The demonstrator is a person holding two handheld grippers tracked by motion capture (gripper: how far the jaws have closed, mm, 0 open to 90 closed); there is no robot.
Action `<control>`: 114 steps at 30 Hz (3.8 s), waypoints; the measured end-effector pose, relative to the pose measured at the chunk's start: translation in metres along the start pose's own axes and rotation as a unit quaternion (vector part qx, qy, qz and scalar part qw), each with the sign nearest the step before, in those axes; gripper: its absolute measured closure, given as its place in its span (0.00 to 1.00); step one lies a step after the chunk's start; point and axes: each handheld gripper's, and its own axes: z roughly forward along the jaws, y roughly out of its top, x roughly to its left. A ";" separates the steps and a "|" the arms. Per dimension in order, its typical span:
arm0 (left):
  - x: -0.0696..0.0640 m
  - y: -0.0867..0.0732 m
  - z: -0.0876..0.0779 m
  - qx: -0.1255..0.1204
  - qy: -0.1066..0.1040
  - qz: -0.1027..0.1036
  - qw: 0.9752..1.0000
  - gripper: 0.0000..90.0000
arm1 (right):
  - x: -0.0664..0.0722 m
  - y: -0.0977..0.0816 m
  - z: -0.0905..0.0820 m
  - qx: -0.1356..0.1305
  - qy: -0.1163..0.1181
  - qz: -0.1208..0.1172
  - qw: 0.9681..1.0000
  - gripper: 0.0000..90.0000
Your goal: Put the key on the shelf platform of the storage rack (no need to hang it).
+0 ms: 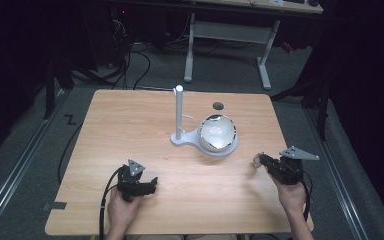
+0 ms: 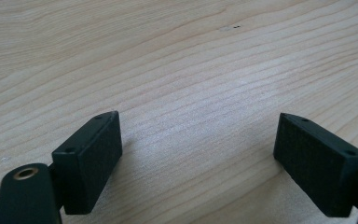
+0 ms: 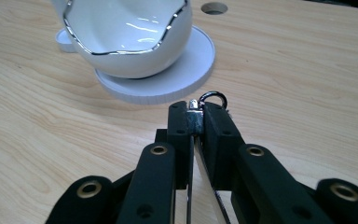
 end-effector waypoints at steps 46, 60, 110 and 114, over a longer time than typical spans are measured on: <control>0.000 0.000 0.000 0.000 -0.001 0.000 1.000 0.17 | 0.059 0.052 0.010 -0.023 0.094 -0.075 0.992 0.91; 0.000 0.000 0.000 0.000 -0.001 0.000 1.000 0.17 | 0.064 0.079 0.017 -0.037 0.107 -0.081 0.990 0.91; 0.000 0.000 0.000 0.000 -0.001 0.000 1.000 0.17 | 0.069 0.100 0.106 0.017 0.103 -0.074 0.992 0.91; 0.000 0.000 0.000 0.000 -0.001 0.000 1.000 0.17 | 0.065 0.098 0.112 0.025 0.094 -0.068 0.993 0.91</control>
